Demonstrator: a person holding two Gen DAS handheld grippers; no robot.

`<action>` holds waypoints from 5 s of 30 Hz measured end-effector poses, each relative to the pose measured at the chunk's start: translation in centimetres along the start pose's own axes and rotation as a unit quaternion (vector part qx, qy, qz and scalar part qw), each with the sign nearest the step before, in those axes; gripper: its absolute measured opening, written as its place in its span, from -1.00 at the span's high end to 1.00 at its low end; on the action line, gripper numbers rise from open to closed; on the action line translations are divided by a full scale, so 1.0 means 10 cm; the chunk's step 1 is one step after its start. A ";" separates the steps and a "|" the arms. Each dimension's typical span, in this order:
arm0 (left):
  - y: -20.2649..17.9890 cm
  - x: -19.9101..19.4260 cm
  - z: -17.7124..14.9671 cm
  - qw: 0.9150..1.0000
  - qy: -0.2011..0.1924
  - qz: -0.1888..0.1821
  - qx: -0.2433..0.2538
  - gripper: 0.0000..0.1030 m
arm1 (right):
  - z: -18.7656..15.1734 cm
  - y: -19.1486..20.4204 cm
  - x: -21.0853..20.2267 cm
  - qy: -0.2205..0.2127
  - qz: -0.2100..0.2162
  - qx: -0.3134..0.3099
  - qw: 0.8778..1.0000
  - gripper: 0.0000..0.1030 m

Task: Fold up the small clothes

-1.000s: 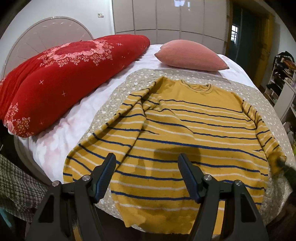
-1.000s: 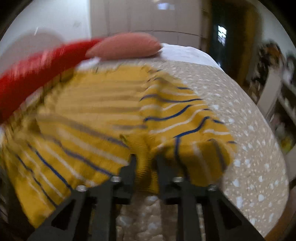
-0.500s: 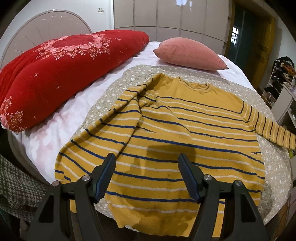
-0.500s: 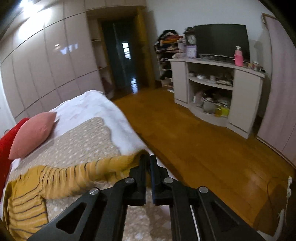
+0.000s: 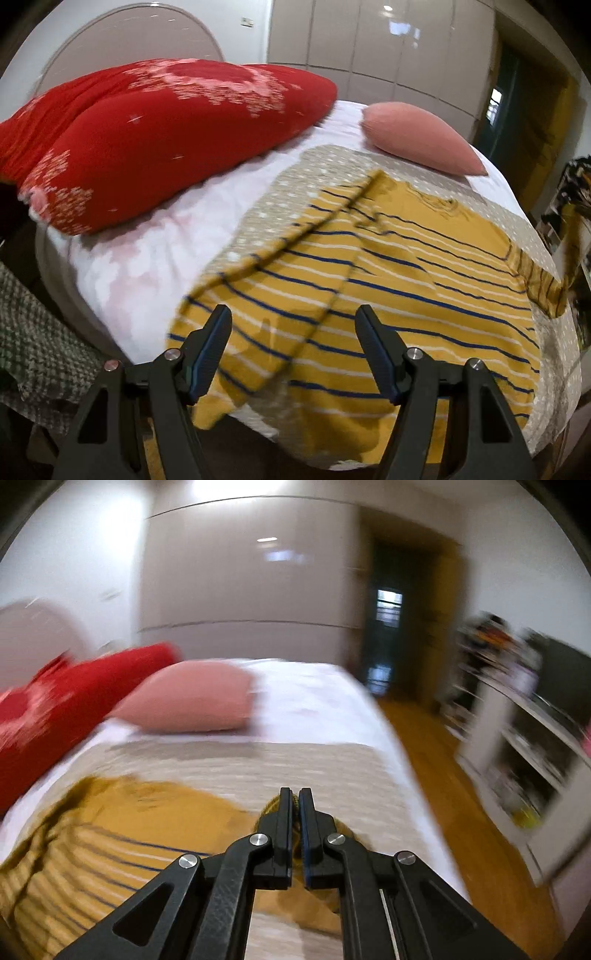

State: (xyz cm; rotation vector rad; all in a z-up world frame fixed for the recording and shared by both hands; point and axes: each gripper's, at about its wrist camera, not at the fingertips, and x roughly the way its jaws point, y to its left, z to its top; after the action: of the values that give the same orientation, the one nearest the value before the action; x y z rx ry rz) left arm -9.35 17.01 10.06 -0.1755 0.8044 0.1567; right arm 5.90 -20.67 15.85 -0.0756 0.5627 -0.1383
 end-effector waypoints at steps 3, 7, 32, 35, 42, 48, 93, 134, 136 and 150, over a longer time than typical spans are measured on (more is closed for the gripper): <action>0.28 -0.01 -0.01 1.000 -0.002 0.012 -0.025 -0.33 | -0.01 1.10 0.41 0.027 0.084 -0.062 0.994 0.94; 0.63 0.02 -0.03 0.998 0.004 0.030 -0.059 -0.33 | -0.33 2.06 0.85 0.091 0.181 -0.106 0.974 0.94; 1.08 0.15 -0.16 0.993 0.017 0.045 -0.103 -0.33 | -0.85 1.57 1.46 0.177 0.030 -0.126 0.976 0.58; 1.09 0.17 -0.16 0.993 0.018 0.044 -0.104 -0.33 | -0.59 1.78 1.43 0.148 0.041 -0.140 0.978 0.58; 1.13 0.14 -0.19 0.993 0.019 0.041 -0.109 -0.33 | -0.55 2.50 1.47 0.160 0.119 -0.196 0.960 0.43; 1.43 0.12 -0.21 0.987 0.017 0.064 -0.149 -0.33 | -0.48 2.52 0.86 0.131 0.194 -0.143 0.962 -0.01; 0.73 0.09 0.11 0.994 0.017 0.043 -0.103 -0.33 | -0.79 -0.19 1.24 0.184 0.074 0.100 0.975 0.59; 0.02 0.88 -0.39 0.990 0.129 -0.059 -0.009 -0.44 | -2.30 -0.48 -0.01 0.246 0.280 0.223 0.901 -0.25; 0.03 0.85 -0.44 0.987 0.135 -0.082 -0.019 -0.44 | -2.48 -0.30 -0.09 0.252 0.292 0.211 0.898 -0.26; -0.14 0.71 -0.75 0.971 0.159 -0.175 -0.036 -0.10 | -2.95 0.26 -0.25 0.232 0.405 0.275 0.841 -0.29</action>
State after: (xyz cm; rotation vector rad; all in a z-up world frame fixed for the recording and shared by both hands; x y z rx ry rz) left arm -9.46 14.53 -0.11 -0.4151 1.0735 -0.1814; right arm -11.67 -18.68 -7.99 0.7778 0.9759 0.5306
